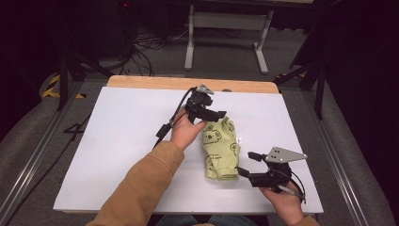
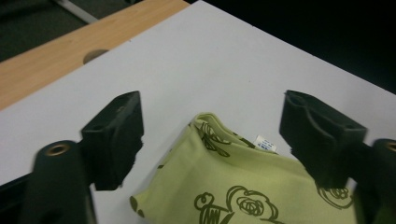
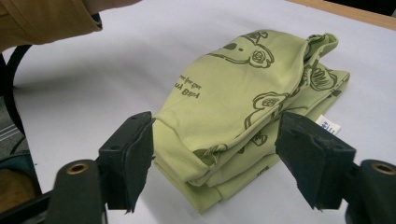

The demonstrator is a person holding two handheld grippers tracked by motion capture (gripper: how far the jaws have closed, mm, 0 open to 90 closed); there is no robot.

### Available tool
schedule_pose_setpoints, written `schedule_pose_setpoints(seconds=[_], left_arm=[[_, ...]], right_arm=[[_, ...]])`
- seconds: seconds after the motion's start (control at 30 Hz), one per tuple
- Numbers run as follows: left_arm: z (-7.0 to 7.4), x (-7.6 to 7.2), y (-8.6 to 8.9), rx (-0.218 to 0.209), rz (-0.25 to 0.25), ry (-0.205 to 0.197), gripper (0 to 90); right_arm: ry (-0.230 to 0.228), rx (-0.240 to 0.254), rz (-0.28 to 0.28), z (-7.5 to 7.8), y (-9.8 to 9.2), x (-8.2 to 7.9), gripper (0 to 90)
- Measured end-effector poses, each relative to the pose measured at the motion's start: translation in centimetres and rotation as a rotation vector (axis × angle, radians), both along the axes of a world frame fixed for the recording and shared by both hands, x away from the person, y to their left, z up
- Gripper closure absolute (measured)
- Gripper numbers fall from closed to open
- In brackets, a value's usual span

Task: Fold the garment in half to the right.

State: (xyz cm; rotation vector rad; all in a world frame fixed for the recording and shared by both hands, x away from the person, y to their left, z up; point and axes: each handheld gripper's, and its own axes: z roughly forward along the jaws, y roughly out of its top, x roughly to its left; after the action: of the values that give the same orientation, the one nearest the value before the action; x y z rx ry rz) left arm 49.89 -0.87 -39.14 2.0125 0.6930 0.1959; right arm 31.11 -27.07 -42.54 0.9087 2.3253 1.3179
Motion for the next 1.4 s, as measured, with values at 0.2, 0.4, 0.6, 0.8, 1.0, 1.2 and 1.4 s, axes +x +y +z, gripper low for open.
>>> schedule_pose_setpoints(seconds=[0.2, 0.4, 0.6, 0.8, 1.0, 1.2, 1.4], left_arm=[[0.9, -1.3, 2.4, -0.008, -0.027, -0.031, 5.4], [0.9, -2.6, 4.5, -0.039, -0.030, -0.051, 2.3], [0.8, -4.4, 6.9, -0.052, -0.034, -0.088, 2.0], [0.5, -6.3, 9.1, -0.058, -0.035, -0.106, 1.3], [-0.1, -8.8, 11.1, -0.067, -0.040, -0.134, 0.4], [-1.1, -10.9, 13.3, -0.088, -0.030, -0.123, 0.8], [-1.9, -13.6, 14.7, -0.082, -0.029, -0.139, 1.2]], right_arm=[[-0.006, 0.011, -0.003, 0.5, 0.0, 1.0, 24.5], [-0.011, -0.005, 0.001, 0.9, 0.2, 2.1, 22.7], [-0.022, -0.018, 0.004, 1.2, 0.7, 3.2, 22.3], [-0.027, -0.033, 0.000, 1.4, 1.0, 4.4, 22.2], [-0.030, -0.057, 0.006, 1.5, 1.5, 5.3, 22.0], [-0.025, -0.073, 0.013, 1.5, 1.9, 6.1, 23.6], [-0.007, -0.081, 0.003, 1.5, 2.0, 6.8, 28.9]])
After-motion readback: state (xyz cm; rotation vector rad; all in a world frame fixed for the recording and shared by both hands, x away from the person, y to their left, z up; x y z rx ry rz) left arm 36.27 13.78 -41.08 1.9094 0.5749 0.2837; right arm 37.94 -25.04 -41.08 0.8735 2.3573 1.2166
